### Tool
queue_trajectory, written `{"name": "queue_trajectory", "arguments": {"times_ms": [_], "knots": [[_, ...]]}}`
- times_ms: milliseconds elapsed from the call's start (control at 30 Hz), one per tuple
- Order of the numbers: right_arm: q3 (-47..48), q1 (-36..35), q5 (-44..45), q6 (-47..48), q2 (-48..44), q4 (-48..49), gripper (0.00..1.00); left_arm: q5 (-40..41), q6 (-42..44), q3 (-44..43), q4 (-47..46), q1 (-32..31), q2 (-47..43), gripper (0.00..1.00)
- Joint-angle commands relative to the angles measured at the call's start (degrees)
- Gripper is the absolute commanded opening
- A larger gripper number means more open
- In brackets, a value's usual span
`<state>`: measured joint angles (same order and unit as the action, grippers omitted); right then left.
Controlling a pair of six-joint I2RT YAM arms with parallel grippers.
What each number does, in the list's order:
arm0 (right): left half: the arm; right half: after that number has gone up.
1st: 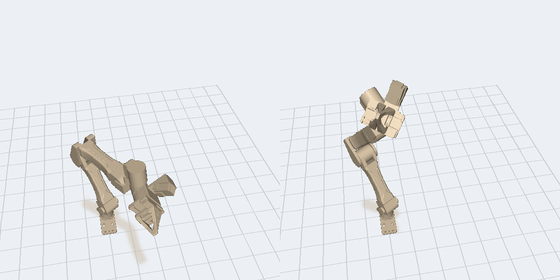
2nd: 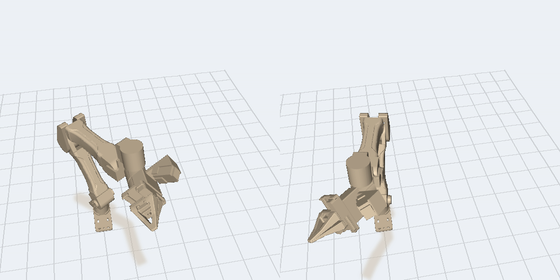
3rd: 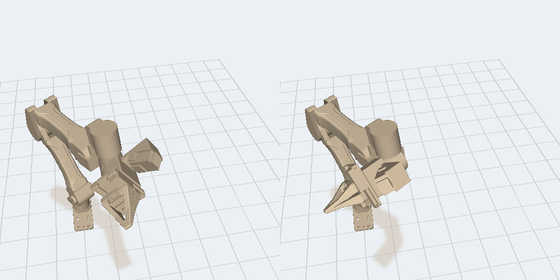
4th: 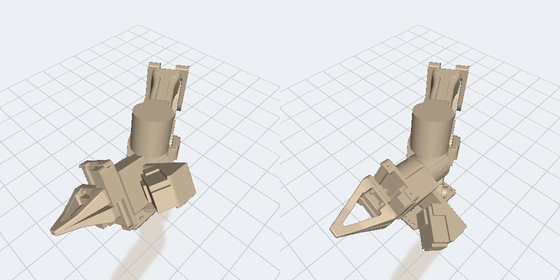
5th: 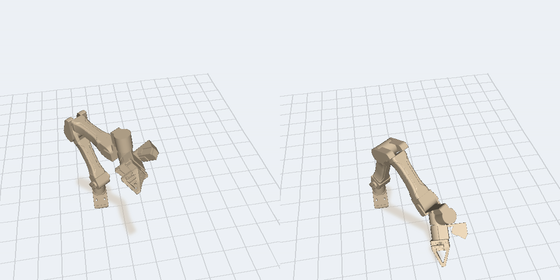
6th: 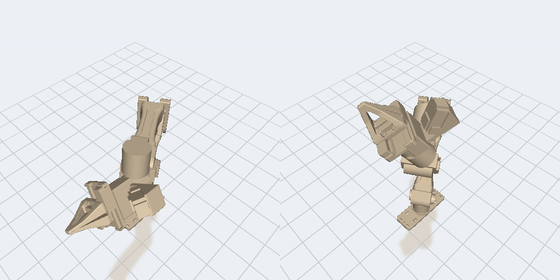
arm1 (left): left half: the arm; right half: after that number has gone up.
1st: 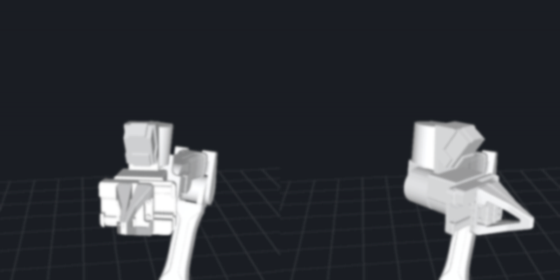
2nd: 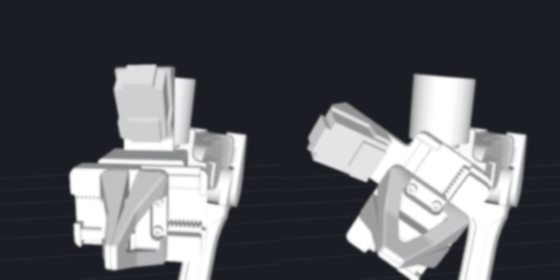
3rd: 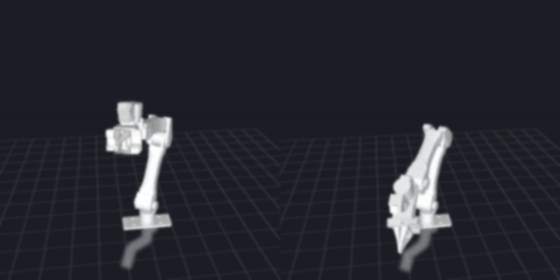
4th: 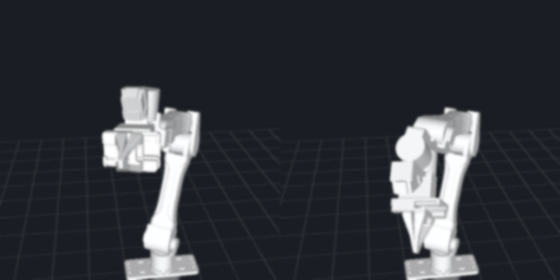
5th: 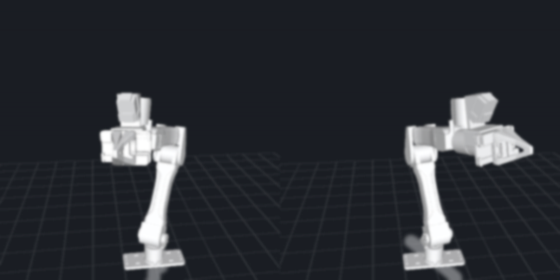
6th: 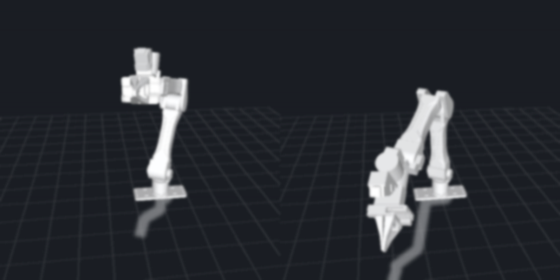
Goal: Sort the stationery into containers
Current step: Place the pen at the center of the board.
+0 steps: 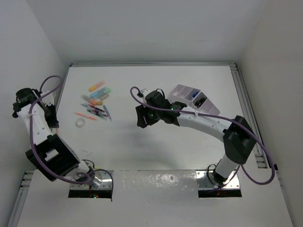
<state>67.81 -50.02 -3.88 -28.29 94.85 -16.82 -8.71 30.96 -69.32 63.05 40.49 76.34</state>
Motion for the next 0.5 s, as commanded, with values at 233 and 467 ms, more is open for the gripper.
{"name": "queue_trajectory", "arguments": {"times_ms": [233,467], "knots": [[23.0,-1.3,1.8,-11.4,19.7,-2.1,0.52,1.7,-5.2,-4.1,-10.7,-5.6,4.8,0.0],[22.8,-2.5,6.2,-12.2,20.7,-1.0,0.52,8.4,0.4,7.1,-15.0,-10.3,3.4,0.0]]}}
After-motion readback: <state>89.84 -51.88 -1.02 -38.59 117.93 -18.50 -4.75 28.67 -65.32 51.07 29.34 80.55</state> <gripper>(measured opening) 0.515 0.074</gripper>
